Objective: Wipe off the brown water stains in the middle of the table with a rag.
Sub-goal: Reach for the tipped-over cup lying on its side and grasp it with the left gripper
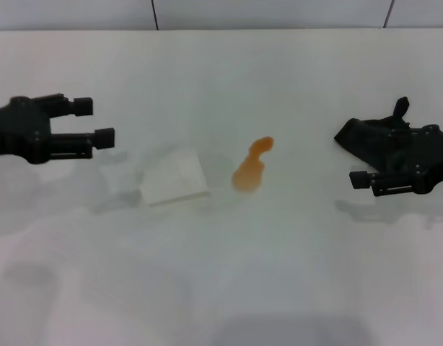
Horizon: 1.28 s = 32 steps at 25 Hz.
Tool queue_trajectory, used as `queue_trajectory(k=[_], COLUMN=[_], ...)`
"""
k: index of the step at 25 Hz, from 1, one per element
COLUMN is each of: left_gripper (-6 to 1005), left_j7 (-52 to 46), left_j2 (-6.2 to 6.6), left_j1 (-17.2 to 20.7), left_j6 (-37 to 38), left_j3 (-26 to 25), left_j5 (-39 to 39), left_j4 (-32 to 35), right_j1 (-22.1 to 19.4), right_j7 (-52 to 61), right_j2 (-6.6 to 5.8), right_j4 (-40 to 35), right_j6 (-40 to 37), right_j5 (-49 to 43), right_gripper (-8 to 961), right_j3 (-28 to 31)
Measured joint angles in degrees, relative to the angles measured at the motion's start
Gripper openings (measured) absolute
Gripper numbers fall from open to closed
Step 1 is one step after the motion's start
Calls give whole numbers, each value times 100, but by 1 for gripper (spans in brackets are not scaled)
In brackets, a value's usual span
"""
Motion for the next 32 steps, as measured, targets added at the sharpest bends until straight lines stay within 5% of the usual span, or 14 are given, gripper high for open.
queue_trajectory(k=[9,14,28,32], left_gripper=[880,880,880,880], left_j7=[-113,-73,185,185], left_j2=[452,576,490,367], left_j1=[-638,-1078,-1952,-2141], left_j6=[-171,-294,-1253,-1566], left_j3=[0,4,9,9], left_j5=[992,1641,2917,3204], left_j4=[25,57,953,1232], right_j1=[-32,-52,-61,-62], right_j7=[73,89,171,171], right_j2=[0,0,0,0], right_j4=[19,23,29,29], right_j6=[9,9,13,16], right_j5=[139,208,273,273], right_gripper=[828,827,827,827], right_j3=[-10,-28,-44,-44])
